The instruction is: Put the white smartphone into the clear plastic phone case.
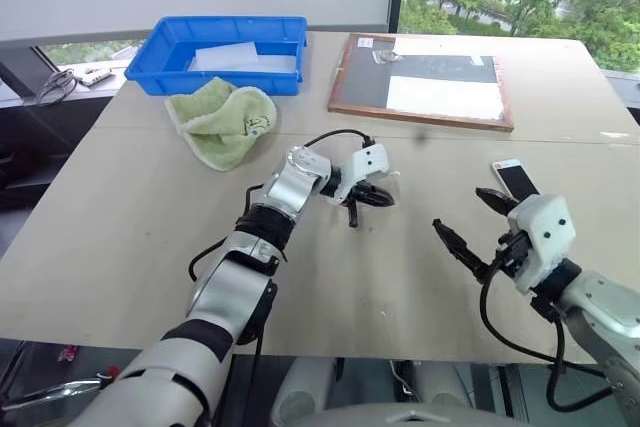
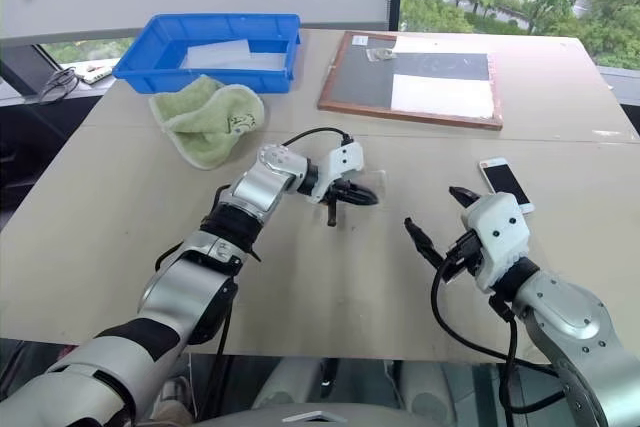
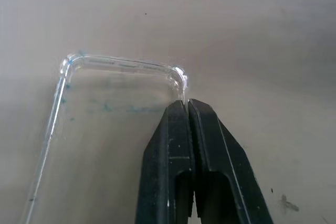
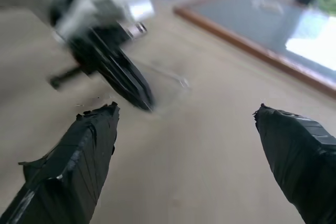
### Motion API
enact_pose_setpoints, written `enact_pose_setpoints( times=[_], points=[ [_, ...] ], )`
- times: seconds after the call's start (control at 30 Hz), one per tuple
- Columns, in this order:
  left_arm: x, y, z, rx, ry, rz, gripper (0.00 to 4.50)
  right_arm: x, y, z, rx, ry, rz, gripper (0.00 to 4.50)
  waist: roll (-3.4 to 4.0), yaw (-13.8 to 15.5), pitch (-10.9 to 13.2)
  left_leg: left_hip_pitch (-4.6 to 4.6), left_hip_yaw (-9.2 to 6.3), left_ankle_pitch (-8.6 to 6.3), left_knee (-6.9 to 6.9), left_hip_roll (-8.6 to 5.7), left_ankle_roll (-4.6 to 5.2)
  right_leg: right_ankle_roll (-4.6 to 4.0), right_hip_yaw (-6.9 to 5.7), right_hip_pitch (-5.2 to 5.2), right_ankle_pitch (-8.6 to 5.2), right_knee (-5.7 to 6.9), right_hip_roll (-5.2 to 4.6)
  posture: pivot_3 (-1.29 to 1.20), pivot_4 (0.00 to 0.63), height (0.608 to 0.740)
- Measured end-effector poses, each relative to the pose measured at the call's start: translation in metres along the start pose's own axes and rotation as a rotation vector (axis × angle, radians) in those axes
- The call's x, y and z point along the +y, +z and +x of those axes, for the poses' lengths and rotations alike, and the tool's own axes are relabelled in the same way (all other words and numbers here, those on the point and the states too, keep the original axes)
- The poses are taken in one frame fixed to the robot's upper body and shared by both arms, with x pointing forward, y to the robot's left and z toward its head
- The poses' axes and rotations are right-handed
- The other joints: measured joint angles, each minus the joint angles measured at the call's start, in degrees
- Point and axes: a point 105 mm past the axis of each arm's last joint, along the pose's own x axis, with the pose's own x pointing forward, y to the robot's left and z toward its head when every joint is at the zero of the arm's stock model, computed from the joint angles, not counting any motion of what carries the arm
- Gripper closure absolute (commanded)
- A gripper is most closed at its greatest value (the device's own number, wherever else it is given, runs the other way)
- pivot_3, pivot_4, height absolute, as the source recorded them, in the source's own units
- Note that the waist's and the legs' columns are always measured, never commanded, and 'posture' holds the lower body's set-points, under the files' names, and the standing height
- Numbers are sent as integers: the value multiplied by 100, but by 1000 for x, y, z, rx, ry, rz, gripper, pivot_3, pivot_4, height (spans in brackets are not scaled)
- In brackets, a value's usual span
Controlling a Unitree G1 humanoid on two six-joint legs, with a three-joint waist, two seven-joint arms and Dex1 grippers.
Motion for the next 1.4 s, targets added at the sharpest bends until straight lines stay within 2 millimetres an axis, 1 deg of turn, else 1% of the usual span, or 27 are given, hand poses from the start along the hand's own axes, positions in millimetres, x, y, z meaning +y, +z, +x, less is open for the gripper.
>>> enact_pose_setpoints(
  times=[0.07,0.13,0.2,0.27,0.3,0.33,0.4,0.47,0.5,0.57,0.6,0.67,0.7,0.73,0.77,0.87,1.0,1.07,1.1,1.17,1.3,1.4],
  points=[
    [-5,2,4,-15,-19,5,3618,-9,-3,4,21,-39,28,0,1,4,0,-1,0,-1,-1,0,1,-2,0,0,1,-2,0,0,150,740],
    [-13,3,8,-44,-38,-6,2603,-16,-7,6,49,-69,49,0,1,0,-1,-3,-2,-3,-2,0,4,-20,4,-2,12,-5,-1,0,150,740],
    [-21,5,9,-79,-54,-26,1678,-23,-10,7,71,-94,62,0,4,-7,1,-6,0,-5,-2,-1,7,-21,11,-6,12,-5,-2,0,150,740],
    [-30,7,3,-119,-66,-38,645,-33,-11,8,96,-132,39,0,5,-52,1,-5,3,-6,-2,0,8,-21,16,-9,13,-4,-2,0,150,740],
    [-32,8,-8,-161,-59,-56,219,-43,-13,9,121,-175,14,0,5,-101,1,-3,3,-6,-3,1,8,-22,16,-9,13,-4,-1,0,150,740],
    [-34,8,-15,-186,-54,-71,38,-50,-13,9,131,-208,0,0,7,-156,1,-1,6,-6,-4,5,8,-22,19,-12,13,-3,1,0,150,740],
    [-41,14,-41,-297,-29,-104,38,-75,-20,10,183,-315,-26,0,18,-190,-5,6,10,-6,-9,12,8,-24,24,-13,13,0,4,0,150,740],
    [-47,16,-51,-346,-8,-121,38,-87,-27,12,219,-349,-18,0,23,-163,-8,6,8,-5,-10,13,8,-25,21,-12,14,-1,6,0,150,740],
    [-53,17,-57,-380,8,-132,38,-97,-33,14,249,-375,1,0,25,-162,-8,6,12,-5,-10,13,8,-27,24,-12,15,-1,5,0,150,740],
    [-59,17,-61,-404,15,-149,38,-112,-42,13,289,-416,27,0,24,-131,-7,2,13,-5,-7,11,8,-27,25,-12,15,-3,5,0,150,740],
    [-61,18,-66,-422,33,-163,38,-119,-46,16,303,-423,51,0,24,-125,-7,1,13,-5,-6,9,8,-27,24,-12,16,-4,4,0,150,740],
    [-61,26,-73,-456,62,-157,38,-128,-51,17,324,-421,75,0,25,-118,-7,1,14,-5,-6,7,8,-27,25,-11,16,-5,3,0,150,740],
    [-61,29,-77,-477,82,-158,38,-135,-54,22,336,-411,106,0,25,-141,-7,4,19,-5,-4,6,8,-26,28,-7,16,-8,3,0,150,740],
    [-63,32,-77,-488,86,-155,38,-142,-59,22,358,-419,125,0,28,-145,-6,5,25,-5,-5,5,9,-26,32,-7,16,-7,1,0,150,740],
    [-66,32,-78,-493,93,-153,38,-151,-67,24,382,-422,161,0,27,-156,-6,7,27,-6,-5,6,9,-27,33,-7,16,-7,4,0,150,740],
    [-68,25,-78,-488,112,-182,38,-164,-68,32,383,-405,197,0,30,-177,-7,10,49,-5,-9,14,9,-31,35,-8,19,-5,11,0,150,740],
    [-70,24,-80,-502,150,-201,38,-166,-70,40,381,-334,247,0,26,-159,-10,13,58,-6,-6,23,9,-35,36,-2,21,-7,17,0,150,740],
    [-70,20,-79,-501,174,-220,38,-161,-71,44,370,-269,290,0,26,-160,-10,14,60,-6,-4,27,9,-37,37,-2,23,-9,19,0,150,740],
    [-70,18,-80,-503,191,-230,38,-154,-71,47,366,-224,317,0,26,-163,-10,14,61,-6,-4,29,9,-38,38,-2,23,-9,20,0,150,740],
    [-69,14,-80,-501,226,-251,38,-150,-69,46,372,-185,326,0,26,-162,-10,13,61,-6,-5,33,8,-38,38,-3,23,-9,24,0,150,740],
    [-68,14,-79,-515,256,-262,38,-137,-69,43,405,-117,277,0,26,-161,-10,13,62,-7,-6,39,6,-39,39,-6,24,-10,28,0,150,740],
    [-67,15,-80,-522,266,-263,38,-135,-73,45,441,-122,203,0,24,-161,-11,14,65,-7,-5,41,6,-42,39,-5,25,-10,29,0,150,740]
  ],
)
